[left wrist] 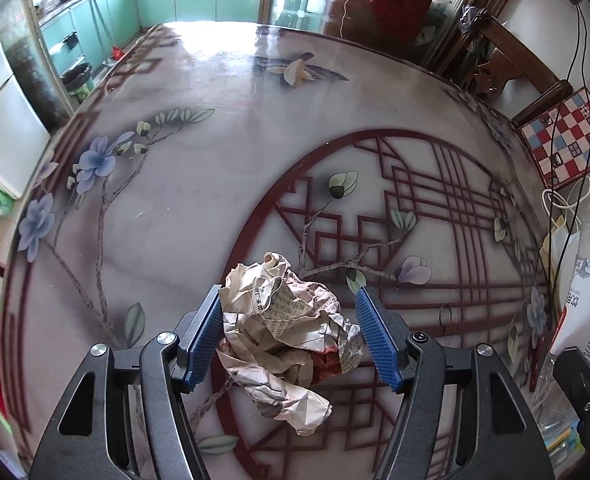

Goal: Collect trash
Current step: 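Carry the water bottle and brown paper over the red bin with both grippers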

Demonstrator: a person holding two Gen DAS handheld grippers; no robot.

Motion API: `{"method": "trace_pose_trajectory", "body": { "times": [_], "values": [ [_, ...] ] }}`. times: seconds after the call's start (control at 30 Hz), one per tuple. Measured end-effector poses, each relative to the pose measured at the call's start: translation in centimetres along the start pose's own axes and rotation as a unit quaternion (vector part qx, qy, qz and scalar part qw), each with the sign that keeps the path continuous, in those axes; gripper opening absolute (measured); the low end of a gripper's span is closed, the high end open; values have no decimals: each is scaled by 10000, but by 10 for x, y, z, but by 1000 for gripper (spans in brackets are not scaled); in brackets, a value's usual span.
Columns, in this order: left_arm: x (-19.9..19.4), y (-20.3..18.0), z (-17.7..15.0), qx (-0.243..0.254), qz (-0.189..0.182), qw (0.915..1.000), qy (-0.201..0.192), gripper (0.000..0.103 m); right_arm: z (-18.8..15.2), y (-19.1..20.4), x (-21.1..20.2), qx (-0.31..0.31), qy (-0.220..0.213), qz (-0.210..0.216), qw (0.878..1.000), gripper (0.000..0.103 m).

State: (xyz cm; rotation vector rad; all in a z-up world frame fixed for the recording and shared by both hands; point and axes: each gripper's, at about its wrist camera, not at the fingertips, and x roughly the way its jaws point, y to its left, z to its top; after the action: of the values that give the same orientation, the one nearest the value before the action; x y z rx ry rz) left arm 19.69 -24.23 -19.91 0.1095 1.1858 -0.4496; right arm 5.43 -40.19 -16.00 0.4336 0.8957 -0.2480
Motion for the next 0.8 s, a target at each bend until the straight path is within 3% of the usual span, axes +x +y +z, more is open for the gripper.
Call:
{"method": "trace_pose_trajectory", "body": {
  "times": [0.1,0.17,0.23,0.5,0.8],
  "values": [
    [-2,-2,-1,265,46,9996,-44,50,3,1,-1,-39,-28,-14,10000,46],
    [-5,-5,-3,451,44,9990,-59,35,3,2,-2,-41,-34,-21,10000,46],
    [-10,-5,-4,551,46,9984,-80,30,4,2,-2,-43,-31,-16,10000,46],
    [-46,1,-27,969,193,9942,-436,29,2,7,-11,-30,-101,17,9999,46],
    [-98,29,-68,817,219,9943,-652,30,-6,21,-22,-133,-89,71,9998,46]
  ]
}}
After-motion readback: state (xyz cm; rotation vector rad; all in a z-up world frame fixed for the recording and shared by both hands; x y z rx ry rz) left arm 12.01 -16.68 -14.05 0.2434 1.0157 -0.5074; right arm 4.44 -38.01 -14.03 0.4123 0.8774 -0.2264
